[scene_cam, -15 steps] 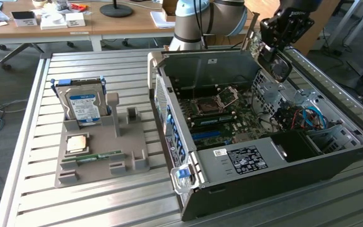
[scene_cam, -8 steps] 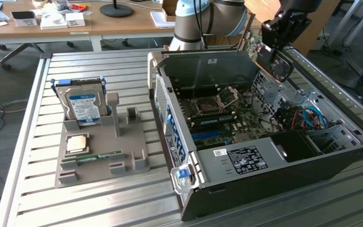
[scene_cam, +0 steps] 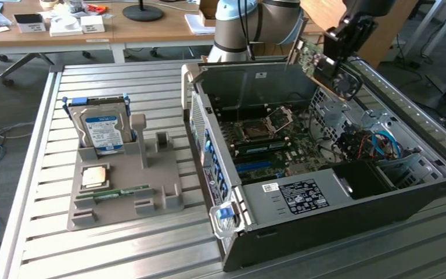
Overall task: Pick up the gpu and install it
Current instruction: 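Insert the gpu into the slot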
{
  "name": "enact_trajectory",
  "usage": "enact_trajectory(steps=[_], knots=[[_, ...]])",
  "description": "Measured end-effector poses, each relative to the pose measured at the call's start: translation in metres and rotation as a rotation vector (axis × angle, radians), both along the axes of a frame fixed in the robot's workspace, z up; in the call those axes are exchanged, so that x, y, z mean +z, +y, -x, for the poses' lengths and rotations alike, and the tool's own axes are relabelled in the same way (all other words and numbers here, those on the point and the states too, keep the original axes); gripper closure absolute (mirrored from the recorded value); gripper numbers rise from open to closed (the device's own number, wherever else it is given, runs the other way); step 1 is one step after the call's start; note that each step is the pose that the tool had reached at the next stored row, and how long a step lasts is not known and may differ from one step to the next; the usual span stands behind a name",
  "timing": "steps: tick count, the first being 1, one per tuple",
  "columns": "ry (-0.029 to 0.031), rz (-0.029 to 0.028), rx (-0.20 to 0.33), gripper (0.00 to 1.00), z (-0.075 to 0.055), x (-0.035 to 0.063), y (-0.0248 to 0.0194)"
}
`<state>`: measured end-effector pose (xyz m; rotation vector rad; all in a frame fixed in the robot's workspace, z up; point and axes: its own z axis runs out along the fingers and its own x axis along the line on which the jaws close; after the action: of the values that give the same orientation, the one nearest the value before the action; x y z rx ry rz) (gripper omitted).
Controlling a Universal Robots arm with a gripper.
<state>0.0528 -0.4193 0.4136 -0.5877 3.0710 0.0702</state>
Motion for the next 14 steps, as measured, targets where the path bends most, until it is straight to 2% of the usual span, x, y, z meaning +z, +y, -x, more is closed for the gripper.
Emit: enact_trajectory(steps=[14], knots=[[-0.0001,0.0012,0.254,0.73,0.0000,-0.0022,0.0000]])
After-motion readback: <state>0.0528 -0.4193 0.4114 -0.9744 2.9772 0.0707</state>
